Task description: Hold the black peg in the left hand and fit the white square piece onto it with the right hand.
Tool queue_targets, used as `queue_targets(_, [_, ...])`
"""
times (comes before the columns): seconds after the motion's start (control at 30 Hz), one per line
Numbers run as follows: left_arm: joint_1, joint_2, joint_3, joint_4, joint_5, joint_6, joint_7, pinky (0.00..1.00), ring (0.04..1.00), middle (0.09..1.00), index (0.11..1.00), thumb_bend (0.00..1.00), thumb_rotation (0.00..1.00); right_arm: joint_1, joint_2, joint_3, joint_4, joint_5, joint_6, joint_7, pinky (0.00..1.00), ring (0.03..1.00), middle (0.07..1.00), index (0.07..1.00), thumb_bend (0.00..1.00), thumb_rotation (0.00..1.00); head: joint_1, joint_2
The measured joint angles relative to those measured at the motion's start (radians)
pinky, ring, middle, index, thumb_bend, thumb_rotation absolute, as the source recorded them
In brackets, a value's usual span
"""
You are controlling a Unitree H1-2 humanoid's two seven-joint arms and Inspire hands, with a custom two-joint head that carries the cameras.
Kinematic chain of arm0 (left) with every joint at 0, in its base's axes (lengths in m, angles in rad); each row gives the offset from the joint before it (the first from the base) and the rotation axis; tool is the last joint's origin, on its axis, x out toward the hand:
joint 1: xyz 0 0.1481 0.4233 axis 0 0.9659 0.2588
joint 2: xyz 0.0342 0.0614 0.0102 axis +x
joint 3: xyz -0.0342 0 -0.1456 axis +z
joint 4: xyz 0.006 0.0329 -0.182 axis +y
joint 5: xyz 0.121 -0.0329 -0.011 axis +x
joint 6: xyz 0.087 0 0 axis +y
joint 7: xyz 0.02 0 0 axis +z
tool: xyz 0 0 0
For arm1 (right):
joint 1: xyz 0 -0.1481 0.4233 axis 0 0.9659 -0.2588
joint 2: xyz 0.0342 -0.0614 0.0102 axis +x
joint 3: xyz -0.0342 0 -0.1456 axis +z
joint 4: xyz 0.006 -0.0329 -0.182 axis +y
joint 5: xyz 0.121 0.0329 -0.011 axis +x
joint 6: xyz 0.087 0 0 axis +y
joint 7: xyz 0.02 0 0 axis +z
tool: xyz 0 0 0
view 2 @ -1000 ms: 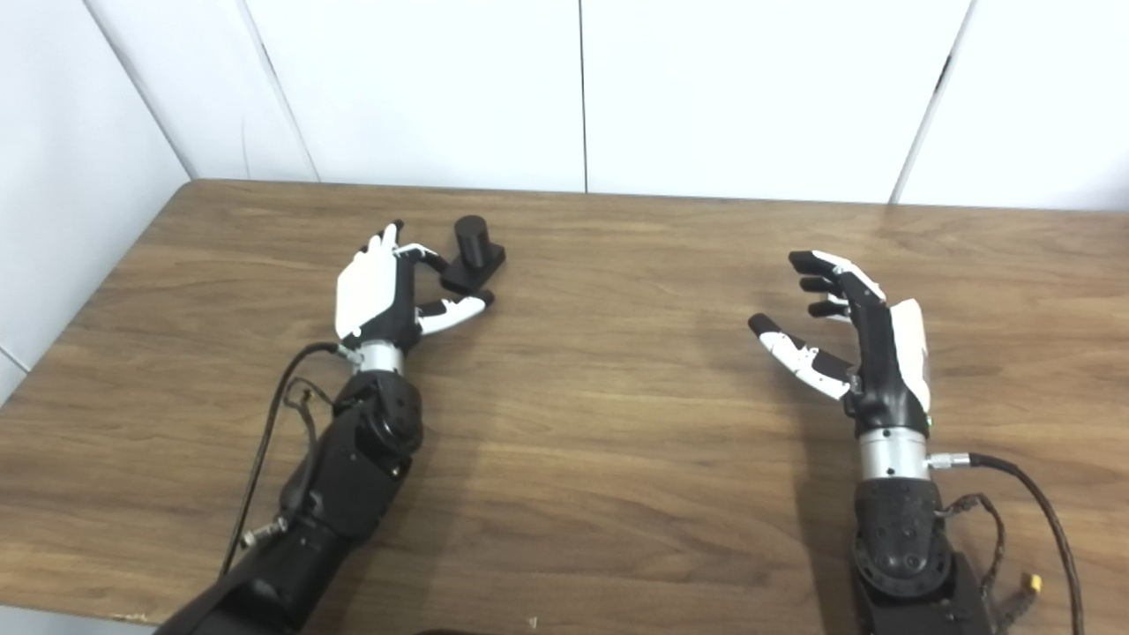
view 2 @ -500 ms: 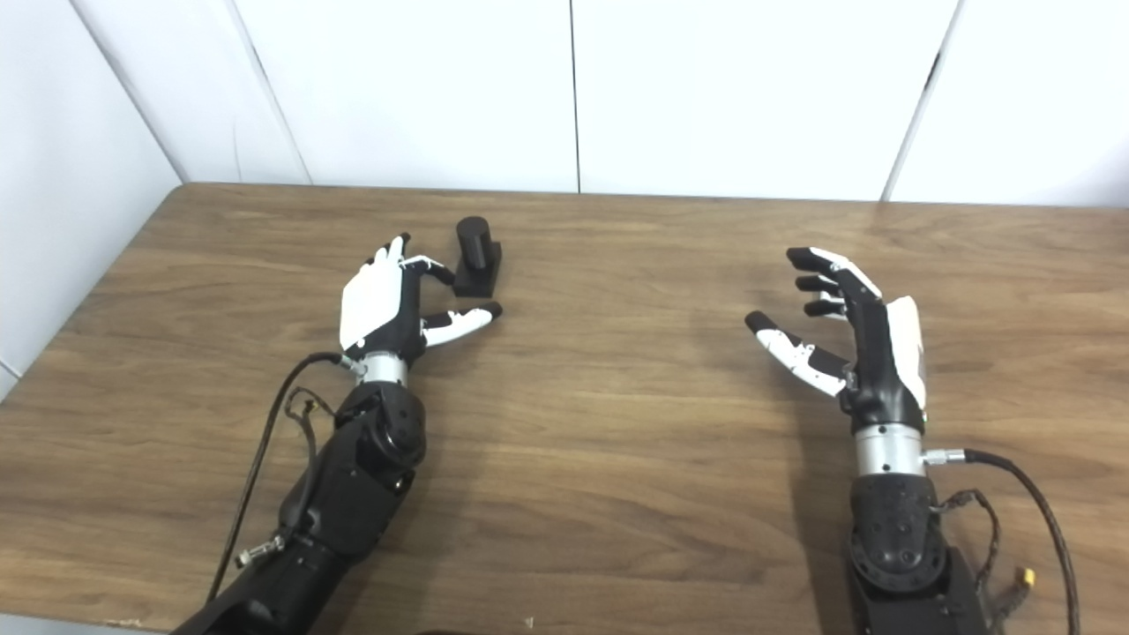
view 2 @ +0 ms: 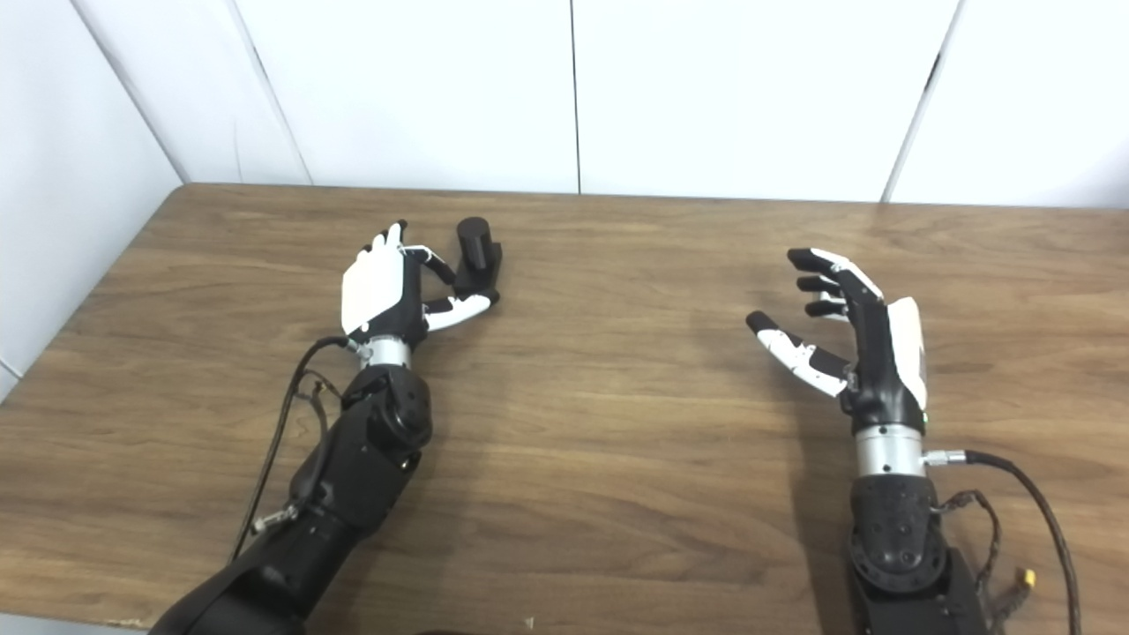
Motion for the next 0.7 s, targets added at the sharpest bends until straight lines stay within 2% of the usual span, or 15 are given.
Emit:
queue_targets(0.3, [-0.063,-0.011,-0.007,0.114,0.007,0.011,0.055,1.0,1.0,1.0,0.627,0.96,0.59,0.0,0.0,0.001,0.0,-0.001,0.0,0.0,0.6,0.711,0.758,0.735,0.57,0.3,0.0,0.003])
queue_targets(0.7, [-0.077,-0.013,-0.022,0.133,0.011,0.034,0.067,1.0,1.0,1.0,0.649,0.96,0.6,-0.001,0.0,0.001,0.0,-0.002,-0.001,0.0,0.6,0.711,0.761,0.736,0.56,0.3,0.002,0.002])
